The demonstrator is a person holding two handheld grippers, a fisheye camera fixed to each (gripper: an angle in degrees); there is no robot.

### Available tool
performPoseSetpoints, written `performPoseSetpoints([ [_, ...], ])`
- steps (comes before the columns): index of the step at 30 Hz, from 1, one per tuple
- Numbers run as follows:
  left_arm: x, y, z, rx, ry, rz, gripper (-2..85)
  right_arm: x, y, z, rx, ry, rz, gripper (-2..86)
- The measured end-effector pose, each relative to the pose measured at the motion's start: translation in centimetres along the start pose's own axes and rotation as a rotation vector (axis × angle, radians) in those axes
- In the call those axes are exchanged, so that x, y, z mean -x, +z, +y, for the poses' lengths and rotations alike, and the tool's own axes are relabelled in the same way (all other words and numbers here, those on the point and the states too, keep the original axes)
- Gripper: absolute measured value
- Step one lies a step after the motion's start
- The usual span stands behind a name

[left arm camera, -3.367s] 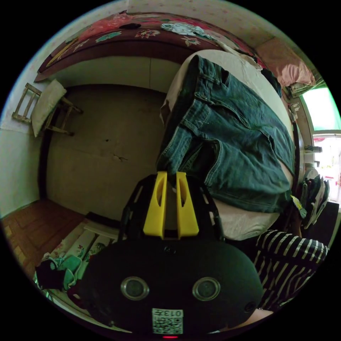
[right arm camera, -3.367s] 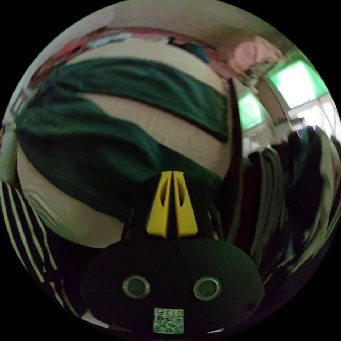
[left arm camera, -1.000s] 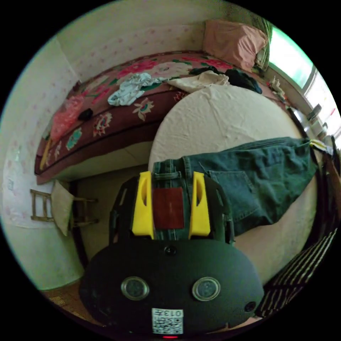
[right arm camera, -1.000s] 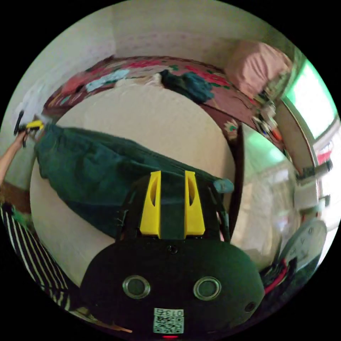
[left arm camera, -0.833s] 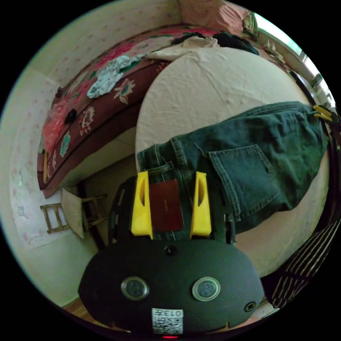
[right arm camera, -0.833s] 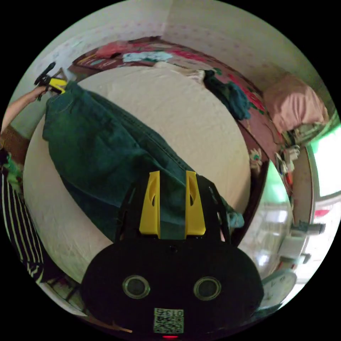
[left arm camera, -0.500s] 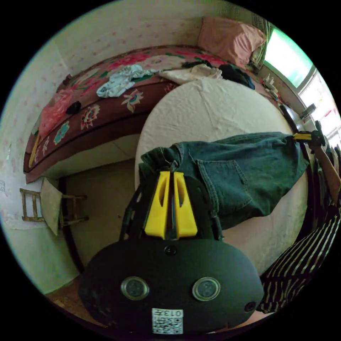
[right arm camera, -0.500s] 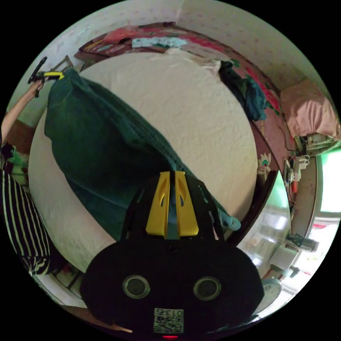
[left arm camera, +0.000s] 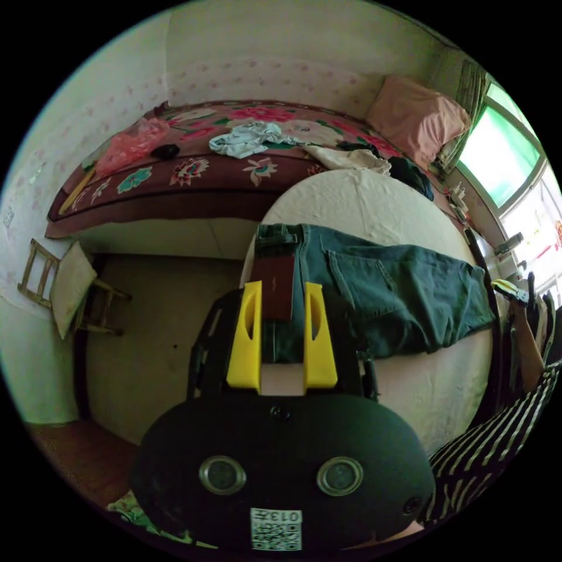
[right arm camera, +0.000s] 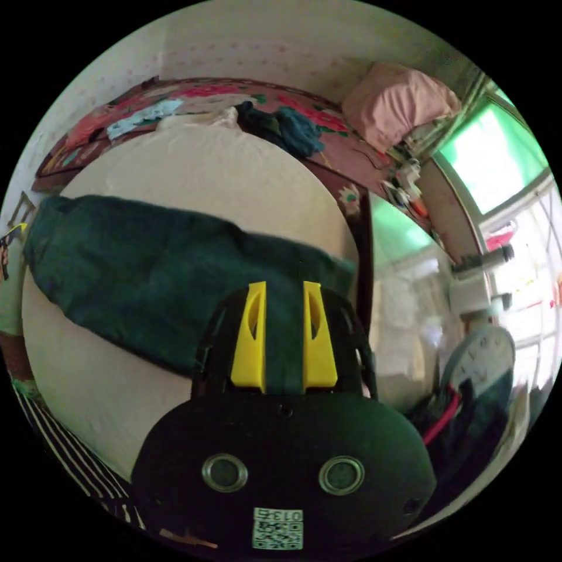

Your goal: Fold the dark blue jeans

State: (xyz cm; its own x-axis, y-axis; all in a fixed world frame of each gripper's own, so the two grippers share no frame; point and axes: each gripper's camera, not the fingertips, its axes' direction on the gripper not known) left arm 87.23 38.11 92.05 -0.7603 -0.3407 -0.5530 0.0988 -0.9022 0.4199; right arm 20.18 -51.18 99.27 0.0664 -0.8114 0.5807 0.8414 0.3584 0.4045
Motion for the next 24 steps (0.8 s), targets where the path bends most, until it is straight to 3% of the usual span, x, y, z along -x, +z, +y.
performPoseSetpoints([
  [3,-0.1,0.4,2.4,0.035,-0.024,-0.094,15.0,-0.6,0.8,4.3,0.075,0.168,0.055,11.1],
  [6,0.7,1.8,4.0,0.075,-0.110,-0.039,16.0,-1.5,1.8,7.6,0.149,0.331,0.022,11.4],
  [12,0.5,3.2,3.8,0.121,-0.153,0.051,8.8,-1.2,3.8,7.2,0.164,0.449,-0.046,7.4],
  [18,-0.8,2.3,2.7,0.172,-0.110,0.000,5.6,2.3,5.0,5.6,0.258,0.234,0.048,2.6],
  [24,-0.8,1.5,3.3,0.164,-0.095,0.035,6.6,4.4,3.5,6.2,0.232,0.184,0.164,3.4],
])
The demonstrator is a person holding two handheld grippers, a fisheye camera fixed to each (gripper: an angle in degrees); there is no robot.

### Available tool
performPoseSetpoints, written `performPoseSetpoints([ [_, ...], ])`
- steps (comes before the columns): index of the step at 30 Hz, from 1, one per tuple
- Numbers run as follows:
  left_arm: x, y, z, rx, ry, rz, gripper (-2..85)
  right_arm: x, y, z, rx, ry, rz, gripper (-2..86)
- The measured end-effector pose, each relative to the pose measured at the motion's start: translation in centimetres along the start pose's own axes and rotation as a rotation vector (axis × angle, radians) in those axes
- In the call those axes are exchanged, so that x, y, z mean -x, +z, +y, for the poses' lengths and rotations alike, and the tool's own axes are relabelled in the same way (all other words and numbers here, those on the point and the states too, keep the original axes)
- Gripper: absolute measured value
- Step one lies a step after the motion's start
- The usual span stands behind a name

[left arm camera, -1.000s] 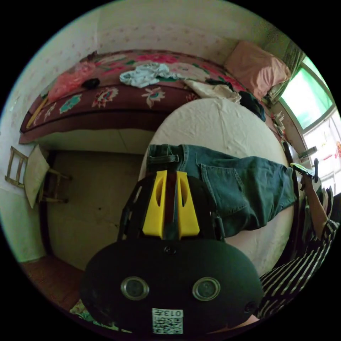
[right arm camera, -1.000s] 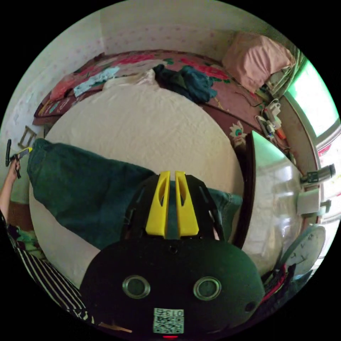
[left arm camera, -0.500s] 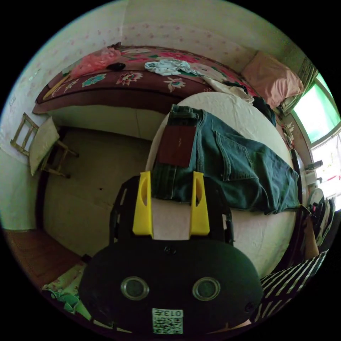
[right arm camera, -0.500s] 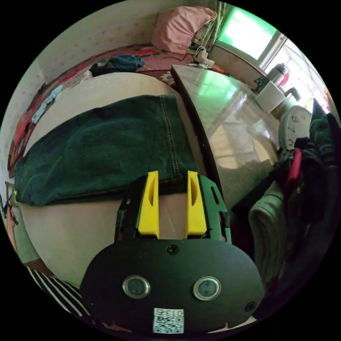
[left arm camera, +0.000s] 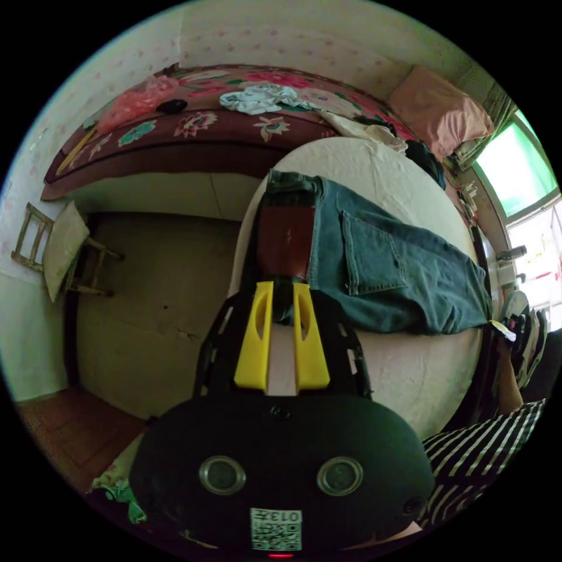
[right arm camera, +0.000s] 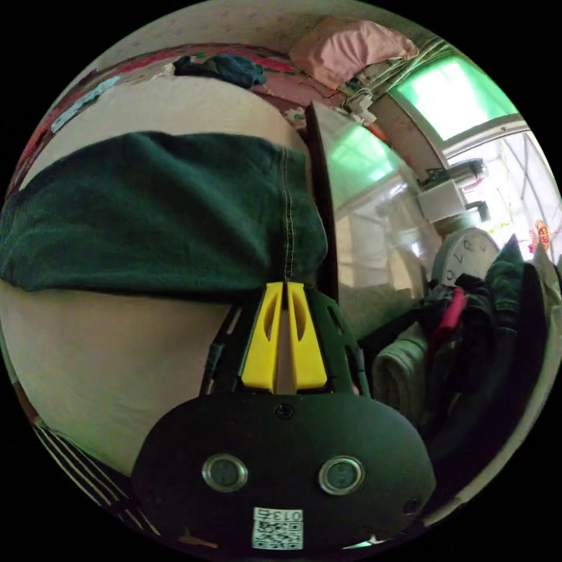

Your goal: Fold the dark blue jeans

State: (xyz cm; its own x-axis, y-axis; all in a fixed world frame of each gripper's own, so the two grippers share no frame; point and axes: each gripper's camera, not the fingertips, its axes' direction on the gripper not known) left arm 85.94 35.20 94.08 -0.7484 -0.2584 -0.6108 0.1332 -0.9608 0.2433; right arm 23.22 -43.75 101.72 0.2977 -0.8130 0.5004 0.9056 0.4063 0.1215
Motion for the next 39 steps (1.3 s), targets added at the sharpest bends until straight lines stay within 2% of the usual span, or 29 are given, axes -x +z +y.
performPoseSetpoints([
  [2,0.7,0.5,0.4,0.004,-0.036,0.043,6.9,0.7,1.6,0.2,0.069,-0.025,-0.041,4.6],
  [5,1.6,-1.7,1.4,-0.102,-0.109,0.019,7.0,0.4,-0.8,0.5,-0.014,0.100,-0.014,5.9],
  [7,-0.6,-4.3,1.3,-0.277,0.058,-0.155,7.5,1.6,-3.1,0.7,-0.154,0.095,0.030,6.3],
  [8,-1.5,-4.5,0.9,-0.297,0.118,-0.184,8.0,3.2,-4.3,0.5,-0.239,0.049,0.006,6.4],
  [10,-5.2,-3.7,-2.0,-0.262,0.340,-0.227,9.2,6.5,-5.6,-0.7,-0.318,-0.059,-0.073,6.5],
  [15,-11.2,0.5,-8.7,-0.166,0.602,-0.197,8.4,18.3,-8.5,-6.1,-0.483,-0.353,-0.286,4.6],
  [19,-15.6,4.3,-12.2,-0.014,0.808,-0.116,5.9,25.0,-9.3,-9.4,-0.466,-0.517,-0.364,2.5],
  [22,-17.1,7.1,-12.8,0.072,0.890,-0.235,3.5,29.5,-8.3,-11.0,-0.393,-0.619,-0.346,1.3],
  [25,-16.0,7.9,-13.7,0.048,0.828,-0.262,1.3,31.8,-6.0,-11.9,-0.289,-0.637,-0.275,0.5],
  [28,-13.0,7.5,-15.0,0.031,0.610,-0.048,1.1,31.0,-5.2,-12.5,-0.244,-0.528,-0.377,0.4],
  [29,-12.7,7.1,-14.9,0.016,0.607,-0.036,1.2,30.7,-5.6,-12.4,-0.238,-0.477,-0.368,0.5],
  [31,-11.5,4.6,-13.2,-0.092,0.601,-0.148,3.2,30.3,-7.3,-10.9,-0.378,-0.452,-0.395,1.0],
  [35,-5.9,0.6,-9.5,-0.219,0.397,-0.181,10.3,33.3,-10.7,-5.0,-0.504,-0.719,-0.628,3.1],
  [38,-0.2,-1.2,-5.9,-0.234,0.173,-0.149,14.7,36.8,-11.6,-0.4,-0.503,-0.930,-0.651,4.8],
  [39,1.6,-1.4,-4.6,-0.225,0.107,-0.139,16.1,38.2,-11.6,1.3,-0.503,-1.002,-0.600,5.6],
])
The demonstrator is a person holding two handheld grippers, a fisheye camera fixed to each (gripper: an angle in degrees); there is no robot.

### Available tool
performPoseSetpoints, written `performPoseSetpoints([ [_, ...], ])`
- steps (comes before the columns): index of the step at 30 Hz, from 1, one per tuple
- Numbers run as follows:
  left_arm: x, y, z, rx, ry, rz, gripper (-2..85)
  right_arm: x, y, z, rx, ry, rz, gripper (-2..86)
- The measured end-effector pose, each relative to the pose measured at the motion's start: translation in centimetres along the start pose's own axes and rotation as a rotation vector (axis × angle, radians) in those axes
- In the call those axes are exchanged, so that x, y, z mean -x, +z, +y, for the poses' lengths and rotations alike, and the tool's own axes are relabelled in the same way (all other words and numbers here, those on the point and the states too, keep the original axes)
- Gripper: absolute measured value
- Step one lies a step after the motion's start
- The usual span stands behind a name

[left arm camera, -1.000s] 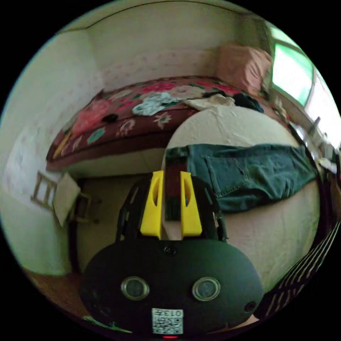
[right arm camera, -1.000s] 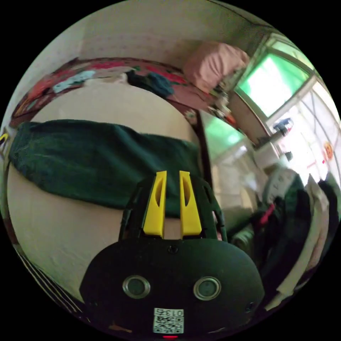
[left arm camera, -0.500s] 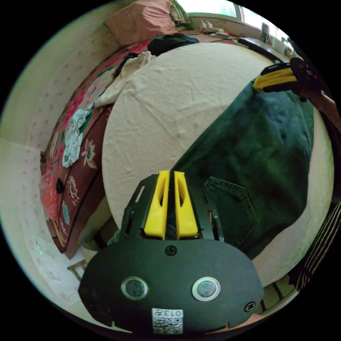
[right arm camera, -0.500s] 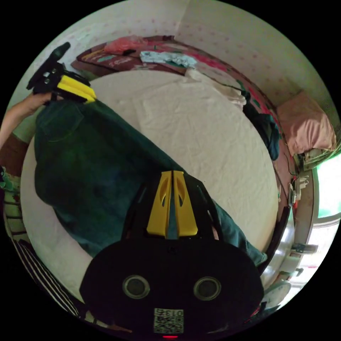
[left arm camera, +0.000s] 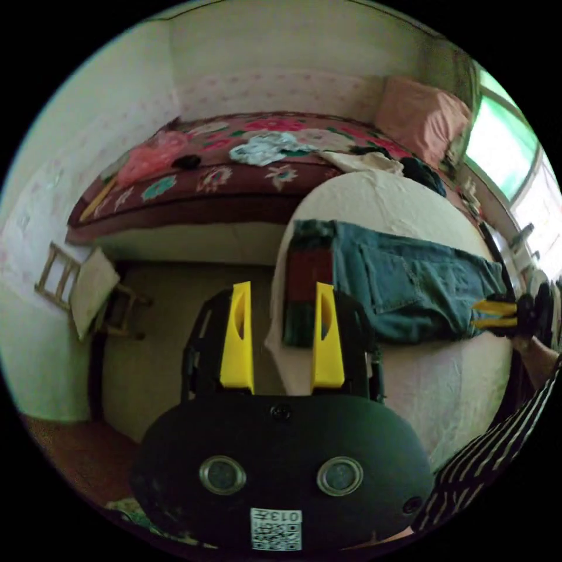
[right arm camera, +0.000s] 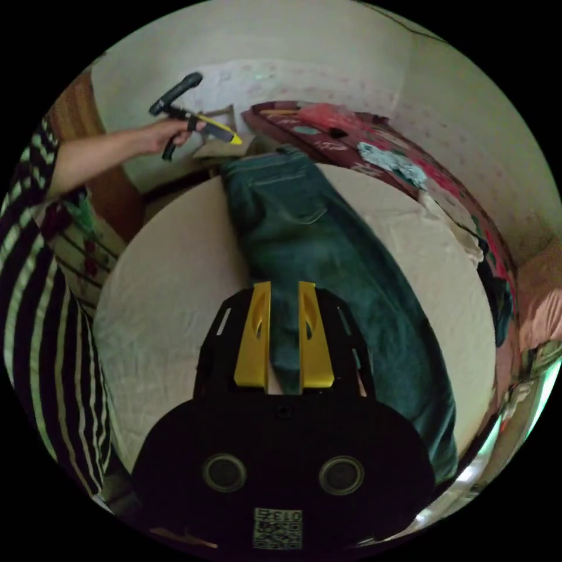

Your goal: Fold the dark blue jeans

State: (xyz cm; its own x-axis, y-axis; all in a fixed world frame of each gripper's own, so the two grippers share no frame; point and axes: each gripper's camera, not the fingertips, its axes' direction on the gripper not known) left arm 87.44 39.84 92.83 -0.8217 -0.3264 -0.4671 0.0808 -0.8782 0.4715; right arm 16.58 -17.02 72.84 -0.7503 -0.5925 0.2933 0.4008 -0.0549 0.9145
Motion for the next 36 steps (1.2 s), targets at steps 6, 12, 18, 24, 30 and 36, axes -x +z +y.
performPoseSetpoints([
  [6,2.0,3.7,1.2,0.079,-0.072,0.186,7.6,4.7,4.6,0.5,0.141,-0.257,0.232,5.9],
  [12,0.7,3.6,-3.2,0.191,0.205,0.189,3.3,3.2,3.3,-1.0,0.201,-0.248,0.078,2.6],
  [18,2.4,6.2,-4.5,0.276,0.153,0.327,6.3,3.1,4.7,-0.3,0.231,-0.297,0.078,2.9],
  [24,-0.1,1.0,-4.7,-0.030,0.174,0.101,9.2,-1.0,0.5,4.0,0.170,0.197,0.119,2.1],
  [30,-15.8,3.2,-6.6,0.069,0.688,0.441,8.6,-1.8,0.9,7.3,0.185,0.325,-0.080,0.6],
  [36,-26.8,7.2,-7.1,0.089,1.118,0.170,7.6,-2.6,3.8,6.7,0.229,0.360,-0.236,0.4],
])
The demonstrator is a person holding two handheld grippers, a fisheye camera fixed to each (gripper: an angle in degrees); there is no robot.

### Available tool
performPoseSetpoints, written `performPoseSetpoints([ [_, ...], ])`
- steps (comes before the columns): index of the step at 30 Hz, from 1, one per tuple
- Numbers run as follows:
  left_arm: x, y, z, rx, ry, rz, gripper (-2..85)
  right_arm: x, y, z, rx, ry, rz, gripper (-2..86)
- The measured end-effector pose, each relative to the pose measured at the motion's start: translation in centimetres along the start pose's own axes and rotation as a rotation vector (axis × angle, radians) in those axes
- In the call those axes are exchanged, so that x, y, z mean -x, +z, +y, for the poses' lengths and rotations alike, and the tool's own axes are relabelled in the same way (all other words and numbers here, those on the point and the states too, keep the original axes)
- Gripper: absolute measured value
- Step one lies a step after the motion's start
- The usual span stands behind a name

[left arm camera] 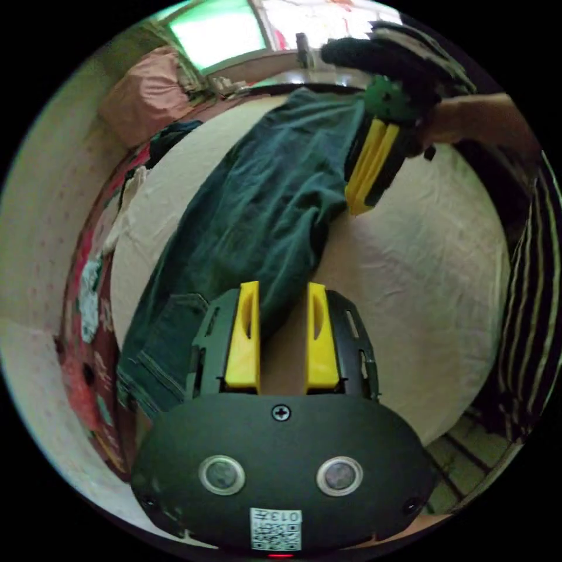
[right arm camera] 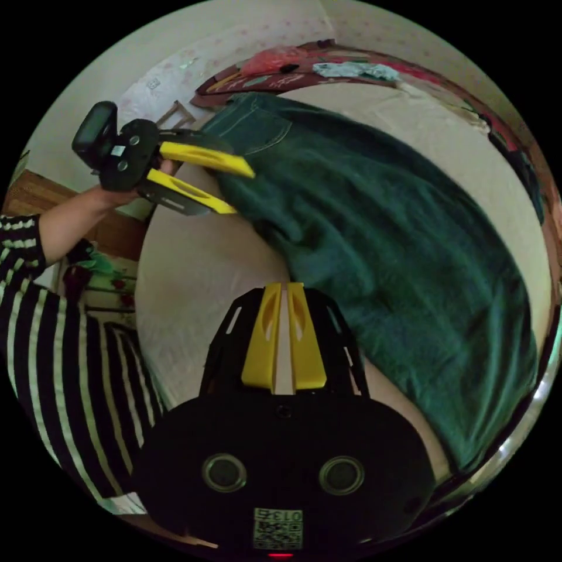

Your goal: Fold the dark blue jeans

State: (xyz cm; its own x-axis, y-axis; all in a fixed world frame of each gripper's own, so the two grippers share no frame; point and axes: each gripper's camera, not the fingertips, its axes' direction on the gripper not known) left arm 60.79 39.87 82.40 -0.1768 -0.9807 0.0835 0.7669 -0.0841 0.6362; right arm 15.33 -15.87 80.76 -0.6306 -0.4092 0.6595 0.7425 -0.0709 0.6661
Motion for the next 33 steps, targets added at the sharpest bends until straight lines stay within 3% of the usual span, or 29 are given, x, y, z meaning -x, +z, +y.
performPoseSetpoints([
  [3,3.0,0.6,-2.8,0.057,0.038,0.087,5.1,-1.1,-1.8,-0.4,-0.119,0.060,0.169,0.2],
  [7,12.4,2.5,-4.7,0.056,-0.173,0.612,2.2,-2.3,-5.3,0.6,-0.324,0.138,0.179,0.2],
  [8,13.6,2.9,-4.8,0.051,-0.208,0.670,1.5,-1.8,-6.2,1.0,-0.373,0.116,0.166,0.3],
  [12,19.9,4.1,-5.5,-0.030,-0.420,0.797,0.2,1.0,-5.0,1.0,-0.300,-0.062,0.065,1.0],
  [14,21.1,4.5,-5.9,-0.015,-0.488,0.772,0.1,1.5,-3.4,0.6,-0.246,-0.081,0.090,1.6],
  [18,19.6,3.6,-8.1,0.017,-0.383,0.705,1.3,0.1,-0.8,-0.5,-0.105,-0.021,0.006,4.6],
  [23,16.2,1.9,-9.8,-0.004,-0.286,0.519,5.0,0.3,-0.7,-0.6,-0.111,-0.034,0.019,8.6],
  [25,14.7,1.3,-10.6,-0.020,-0.265,0.332,6.6,0.5,-0.6,-0.6,-0.115,-0.015,0.083,8.9],
  [28,13.3,2.0,-12.3,0.044,-0.225,0.206,7.8,0.0,-1.6,-0.6,-0.228,0.027,0.169,10.2],
  [33,12.8,2.9,-14.6,0.099,-0.242,0.199,6.6,-0.2,-1.2,-1.2,-0.195,-0.033,0.235,7.8],
])
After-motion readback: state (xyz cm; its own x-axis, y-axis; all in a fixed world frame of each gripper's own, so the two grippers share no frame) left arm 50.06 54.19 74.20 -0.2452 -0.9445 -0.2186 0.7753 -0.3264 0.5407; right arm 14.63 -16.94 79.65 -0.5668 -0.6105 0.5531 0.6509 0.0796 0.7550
